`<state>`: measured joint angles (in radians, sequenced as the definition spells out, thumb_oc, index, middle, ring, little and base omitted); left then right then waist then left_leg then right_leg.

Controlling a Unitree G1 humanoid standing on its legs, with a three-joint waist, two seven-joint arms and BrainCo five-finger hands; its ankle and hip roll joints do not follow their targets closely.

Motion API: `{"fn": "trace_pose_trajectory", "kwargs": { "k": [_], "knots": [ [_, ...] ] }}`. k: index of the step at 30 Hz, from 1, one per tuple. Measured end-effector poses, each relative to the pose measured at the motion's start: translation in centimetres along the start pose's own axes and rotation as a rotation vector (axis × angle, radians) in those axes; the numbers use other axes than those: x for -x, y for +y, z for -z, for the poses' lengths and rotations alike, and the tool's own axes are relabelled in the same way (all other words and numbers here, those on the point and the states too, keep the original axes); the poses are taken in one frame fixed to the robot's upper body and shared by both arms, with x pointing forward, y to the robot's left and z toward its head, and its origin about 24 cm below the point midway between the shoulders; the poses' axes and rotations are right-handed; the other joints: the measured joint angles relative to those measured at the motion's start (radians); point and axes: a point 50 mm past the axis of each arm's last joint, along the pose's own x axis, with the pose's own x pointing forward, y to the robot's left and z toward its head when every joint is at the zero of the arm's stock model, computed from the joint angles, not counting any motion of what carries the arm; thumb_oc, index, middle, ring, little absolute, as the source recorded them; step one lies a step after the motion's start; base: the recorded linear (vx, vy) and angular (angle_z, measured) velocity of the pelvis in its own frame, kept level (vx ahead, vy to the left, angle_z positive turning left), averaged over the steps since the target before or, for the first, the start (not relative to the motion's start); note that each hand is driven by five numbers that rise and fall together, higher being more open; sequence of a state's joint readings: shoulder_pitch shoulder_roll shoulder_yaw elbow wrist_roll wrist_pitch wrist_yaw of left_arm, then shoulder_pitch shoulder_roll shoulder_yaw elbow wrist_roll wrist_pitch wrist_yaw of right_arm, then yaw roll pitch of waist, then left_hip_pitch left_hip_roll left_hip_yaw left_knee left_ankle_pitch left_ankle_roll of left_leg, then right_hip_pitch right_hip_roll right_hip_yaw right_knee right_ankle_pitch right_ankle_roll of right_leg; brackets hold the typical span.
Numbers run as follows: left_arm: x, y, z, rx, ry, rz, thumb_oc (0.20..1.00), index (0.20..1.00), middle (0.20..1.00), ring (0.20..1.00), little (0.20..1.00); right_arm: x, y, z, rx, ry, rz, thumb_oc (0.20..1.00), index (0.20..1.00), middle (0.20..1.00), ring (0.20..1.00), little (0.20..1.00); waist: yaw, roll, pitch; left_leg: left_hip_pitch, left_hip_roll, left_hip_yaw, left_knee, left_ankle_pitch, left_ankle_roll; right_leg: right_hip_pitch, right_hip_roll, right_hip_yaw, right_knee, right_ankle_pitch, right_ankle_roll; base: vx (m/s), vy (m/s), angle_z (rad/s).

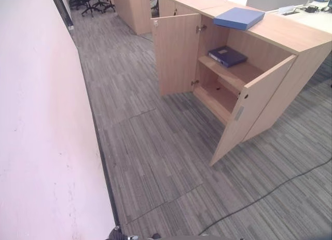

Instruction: Put the empty folder in the office cabinet

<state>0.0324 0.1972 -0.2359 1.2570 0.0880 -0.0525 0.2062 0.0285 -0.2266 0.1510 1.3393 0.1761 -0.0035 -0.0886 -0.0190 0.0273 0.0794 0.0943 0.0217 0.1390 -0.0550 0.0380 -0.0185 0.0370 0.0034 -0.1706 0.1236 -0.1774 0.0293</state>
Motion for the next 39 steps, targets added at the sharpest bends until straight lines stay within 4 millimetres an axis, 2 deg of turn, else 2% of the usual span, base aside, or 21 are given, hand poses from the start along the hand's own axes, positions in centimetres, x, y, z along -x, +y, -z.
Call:
{"fn": "trace_pose_trajectory", "kwargs": {
  "k": [22,28,39],
  "knots": [
    [0.0,-0.1,0.0,-0.017,-0.005,0.004,1.000,1.000,1.000,1.000,1.000,0.0,-0.1,-0.1,0.002,0.001,0.002,1.000,1.000,1.000,1.000,1.000,-0.001,0.008,-0.002,-0.007,0.000,0.003,0.001,0.000,0.000,-0.014,-0.001,0.003,0.011,-0.001,-0.001,0.00,0.000,0.00],
    [0.0,-0.3,-0.3,-0.039,-0.022,0.014,1.000,1.000,1.000,1.000,1.000,-0.1,-0.5,-1.3,0.008,-0.020,0.011,1.000,1.000,1.000,1.000,1.000,-0.001,0.026,0.010,-0.057,0.001,0.020,0.003,0.000,0.000,-0.086,-0.004,0.017,0.045,-0.006,-0.007,0.04,0.002,-0.08],
    [0.0,-0.5,-1.3,-0.026,-0.070,0.017,1.000,1.000,1.000,1.000,1.000,-0.2,-1.2,-1.8,0.022,-0.032,0.028,1.000,1.000,1.000,1.000,1.000,0.000,0.045,0.028,-0.056,0.000,-0.006,-0.008,0.001,0.000,-0.068,-0.004,-0.015,0.027,-0.020,-0.017,0.08,-0.034,0.08]
  ]
}}
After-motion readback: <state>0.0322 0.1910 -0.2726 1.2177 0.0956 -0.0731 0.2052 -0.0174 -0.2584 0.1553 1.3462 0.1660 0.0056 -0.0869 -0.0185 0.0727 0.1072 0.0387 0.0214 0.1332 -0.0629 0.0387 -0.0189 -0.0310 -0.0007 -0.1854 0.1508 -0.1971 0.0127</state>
